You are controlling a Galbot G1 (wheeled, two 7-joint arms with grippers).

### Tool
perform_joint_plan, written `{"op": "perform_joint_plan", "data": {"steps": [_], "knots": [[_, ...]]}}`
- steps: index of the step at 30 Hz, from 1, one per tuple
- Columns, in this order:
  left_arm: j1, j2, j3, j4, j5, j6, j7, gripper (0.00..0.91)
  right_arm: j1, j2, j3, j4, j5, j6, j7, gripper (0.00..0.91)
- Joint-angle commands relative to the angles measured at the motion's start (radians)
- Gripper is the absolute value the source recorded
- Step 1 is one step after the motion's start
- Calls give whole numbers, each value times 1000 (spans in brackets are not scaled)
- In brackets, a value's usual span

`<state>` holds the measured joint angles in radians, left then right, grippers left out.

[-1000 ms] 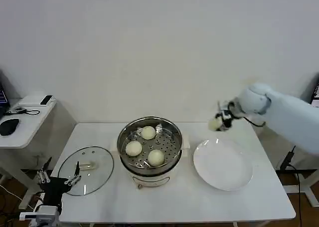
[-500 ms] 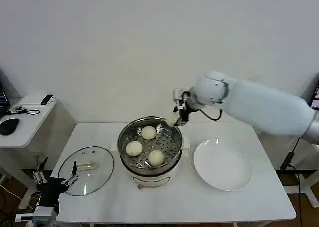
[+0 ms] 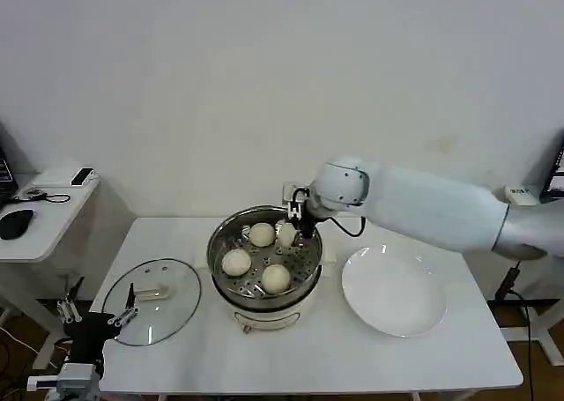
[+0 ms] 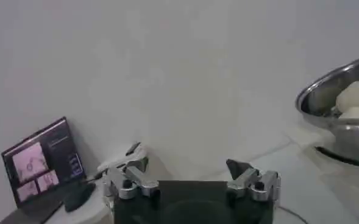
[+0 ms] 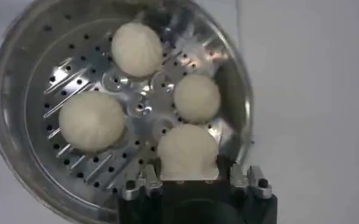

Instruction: Take steamed baozi put them in steamer then cover it.

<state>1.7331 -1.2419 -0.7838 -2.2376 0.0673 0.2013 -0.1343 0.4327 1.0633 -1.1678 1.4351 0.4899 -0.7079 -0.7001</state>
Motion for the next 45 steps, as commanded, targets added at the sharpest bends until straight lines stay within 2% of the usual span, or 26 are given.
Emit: {"op": "perform_joint_plan", "data": {"steps": [1,9,10,11,18,21,24,27,28,29,32,34,36,37,38,41,43,45], "knots": [[-1,1,0,6,0,-1,0,907,-41,41,-12,-36,2,-18,21,625],[1,1,-4,12,-2,-3,-1,907,-46,44,-14,-40,-15,-19,11,645],[0,1,-4,12,-1,-3,-1,907,-46,43,-14,-40,-19,-19,11,736],[1,1,-3,12,-2,-3,-1,907,-45,42,-15,-39,-25,-18,8,907],[4,0,-7,10,-2,-4,-2,907,-37,15,6,-16,-27,-18,4,907],[4,0,-8,10,-2,-4,-1,907,-18,-26,25,32,-9,-18,11,907],[3,0,-7,12,-4,-5,0,907,-7,-80,54,107,7,-18,47,907],[1,1,-5,14,-4,-5,0,907,-11,-145,88,185,35,-17,131,907],[-1,1,-4,15,-4,-5,0,907,-17,-176,97,211,25,-1,179,907],[-1,1,-3,16,-3,-5,0,907,-23,-187,102,226,31,6,196,907],[-7,0,3,19,-2,-5,-1,907,-77,-254,156,286,83,61,344,907],[-10,0,11,18,0,-6,-1,907,-162,-310,244,341,94,100,453,907],[-13,1,16,21,4,-6,-1,907,-252,-348,313,383,93,155,511,907],[-16,6,22,25,11,-6,-2,907,-328,-369,384,413,114,183,573,907],[-20,8,25,27,15,-5,-2,907,-403,-382,432,428,101,211,605,907],[-30,11,27,32,20,-5,-1,907,-596,-411,621,471,14,309,645,907],[-30,10,27,37,22,-6,-2,907,-756,-424,799,501,-48,352,649,907],[-30,8,25,49,23,-11,-2,907,-896,-429,905,525,-106,406,659,907]]}}
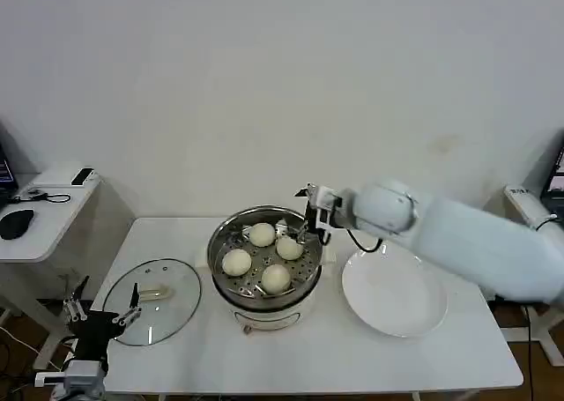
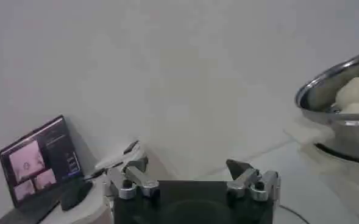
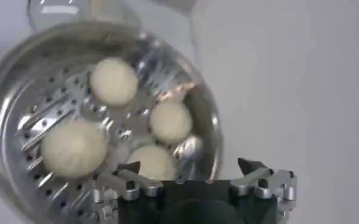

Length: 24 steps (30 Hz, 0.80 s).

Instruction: Take steamed baozi put them in steamer then cover it.

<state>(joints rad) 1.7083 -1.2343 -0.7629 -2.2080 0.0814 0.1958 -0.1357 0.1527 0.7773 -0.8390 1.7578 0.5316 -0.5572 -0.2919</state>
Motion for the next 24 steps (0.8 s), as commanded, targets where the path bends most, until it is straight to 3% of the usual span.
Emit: {"op": "perform_joint_plan", "data": {"steps": [1,3,6,8,9,10,12,14,17,24], "knots": [[-4,-1,3,24,11,-9,0,907,-702,-141,700,214,-173,274,249,907],[-4,-4,3,34,19,-16,1,907,-889,-105,874,234,-246,310,225,907],[-8,-4,1,48,35,-25,4,907,-1158,3,1176,274,-285,365,191,907],[-11,0,1,59,65,-39,11,907,-1242,50,1254,282,-319,394,164,907],[-12,2,0,65,93,-49,21,907,-1332,130,1359,291,-344,418,141,907],[-12,6,0,70,106,-54,24,907,-1367,158,1391,294,-348,429,137,907],[-10,25,3,84,176,-63,42,907,-1438,305,1513,290,-370,462,96,907],[-3,52,10,102,299,-70,64,907,-1474,441,1573,281,-405,482,87,907],[11,86,5,137,503,-117,63,907,-1509,536,1615,287,-436,512,77,907],[70,116,-28,236,868,-180,-24,907,-1610,577,1694,343,-384,516,80,907]]}}
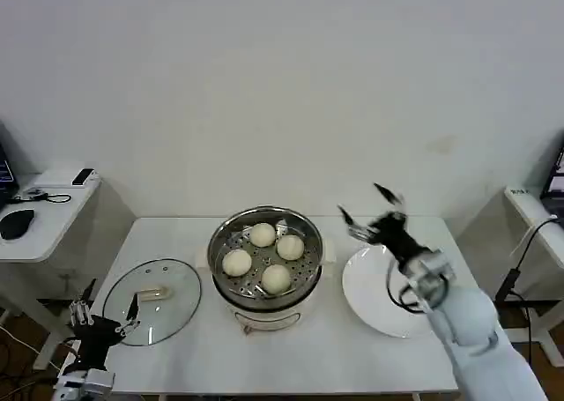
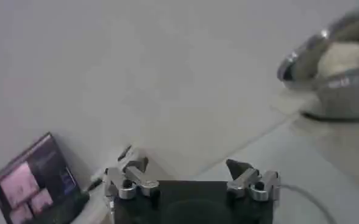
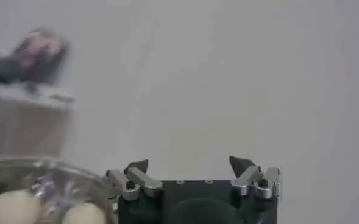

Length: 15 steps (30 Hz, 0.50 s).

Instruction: Take steamed baozi put them in steamer then cover it.

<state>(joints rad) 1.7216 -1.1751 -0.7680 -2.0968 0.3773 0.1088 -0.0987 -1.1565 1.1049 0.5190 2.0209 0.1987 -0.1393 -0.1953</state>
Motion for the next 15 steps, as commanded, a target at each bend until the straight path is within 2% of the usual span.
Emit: {"op": "perform_joint_plan", "data": {"steps": [1,7,15], "knots": [[63,60,-22,145,639,-109,-75,907,-310,248,350,85,-48,99,-17,907],[-14,85,11,246,835,-118,-104,907,-363,251,377,92,-43,102,-16,907],[-152,113,130,362,892,-102,-63,907,-407,280,370,60,-38,131,10,907]]}}
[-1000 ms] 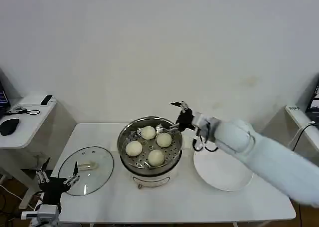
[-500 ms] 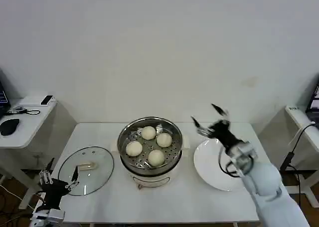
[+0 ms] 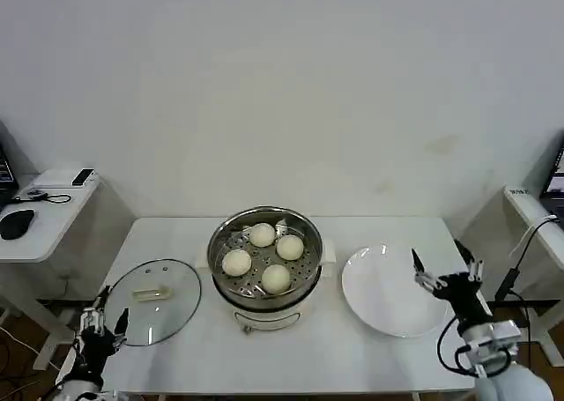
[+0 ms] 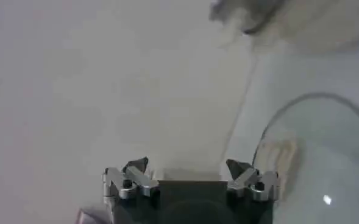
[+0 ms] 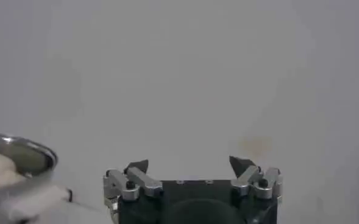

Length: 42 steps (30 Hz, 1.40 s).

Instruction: Take steamed baozi put them in steamer then cover it.

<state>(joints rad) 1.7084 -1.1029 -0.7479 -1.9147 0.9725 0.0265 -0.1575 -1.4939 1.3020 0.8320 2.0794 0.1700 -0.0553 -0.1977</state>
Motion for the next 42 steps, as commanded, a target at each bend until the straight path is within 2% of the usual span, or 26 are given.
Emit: {"op": "perform_joint_plan", "data": {"steps": [1,7,15,39,41,42], "knots": [[-158,45,130,199,298,-17,0,907,-76,87,60,-2,-11,53,14,907],[-285,62,205,324,301,-13,2,907,-91,94,85,2,-10,64,31,907],[-402,92,267,401,259,-10,16,907,-138,114,114,11,-14,86,36,907],[-499,112,306,508,237,4,31,907,-158,151,95,11,-46,104,32,907],[-510,110,310,524,237,4,30,675,-160,151,94,9,-50,107,32,907],[-515,108,311,534,237,3,26,272,-160,151,93,9,-50,107,32,907]]}}
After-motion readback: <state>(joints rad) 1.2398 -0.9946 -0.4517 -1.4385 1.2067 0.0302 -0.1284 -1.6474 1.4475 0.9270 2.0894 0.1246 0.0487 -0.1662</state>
